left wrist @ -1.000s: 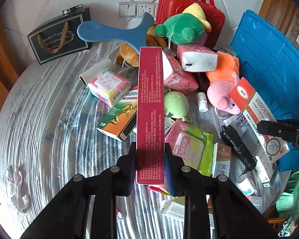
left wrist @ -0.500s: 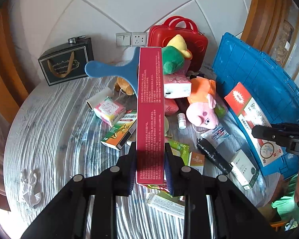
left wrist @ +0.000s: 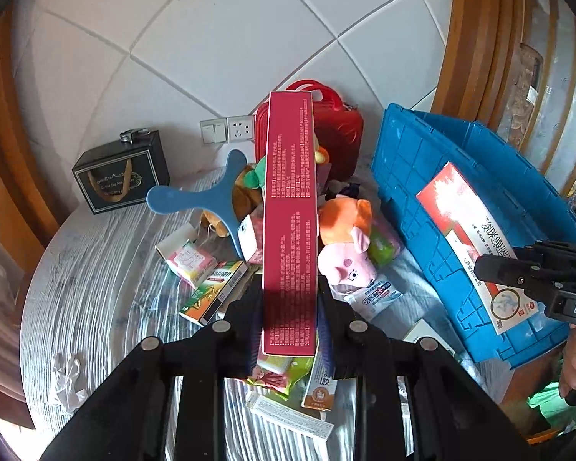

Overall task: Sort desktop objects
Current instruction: 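Lift and carry the red box and white box over the blue bin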

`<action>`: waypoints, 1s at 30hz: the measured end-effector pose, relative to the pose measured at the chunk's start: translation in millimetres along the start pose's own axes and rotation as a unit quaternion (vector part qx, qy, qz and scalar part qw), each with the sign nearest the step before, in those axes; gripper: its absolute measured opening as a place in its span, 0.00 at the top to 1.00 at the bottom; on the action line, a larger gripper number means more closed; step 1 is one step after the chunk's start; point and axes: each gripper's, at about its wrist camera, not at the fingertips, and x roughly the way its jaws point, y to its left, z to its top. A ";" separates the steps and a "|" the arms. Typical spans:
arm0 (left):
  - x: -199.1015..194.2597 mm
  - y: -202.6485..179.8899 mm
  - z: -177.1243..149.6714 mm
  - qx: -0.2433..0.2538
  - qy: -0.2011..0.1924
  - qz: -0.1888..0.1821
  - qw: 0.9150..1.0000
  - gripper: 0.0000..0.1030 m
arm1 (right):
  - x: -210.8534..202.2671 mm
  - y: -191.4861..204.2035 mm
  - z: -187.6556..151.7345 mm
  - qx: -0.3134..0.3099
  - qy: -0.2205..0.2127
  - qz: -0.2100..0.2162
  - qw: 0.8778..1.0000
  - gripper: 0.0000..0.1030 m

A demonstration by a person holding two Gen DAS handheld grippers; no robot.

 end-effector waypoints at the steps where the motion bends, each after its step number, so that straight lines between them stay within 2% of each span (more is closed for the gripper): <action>1: -3.5 -6.4 3.8 0.002 -0.004 -0.001 1.000 0.76 | -6.1 -1.2 1.7 -0.005 -0.005 0.001 1.000 0.78; 14: -22.8 -102.3 47.2 0.026 -0.041 -0.006 0.999 0.76 | -81.5 -45.0 14.8 -0.037 -0.060 0.010 0.997 0.78; 22: -18.5 -164.7 64.0 0.045 -0.047 -0.029 0.997 0.76 | -117.2 -89.8 14.1 -0.027 -0.085 0.002 0.996 0.78; 30: -11.5 -238.0 90.4 0.084 -0.058 -0.064 0.993 0.76 | -146.2 -147.0 7.6 0.007 -0.103 -0.024 0.994 0.78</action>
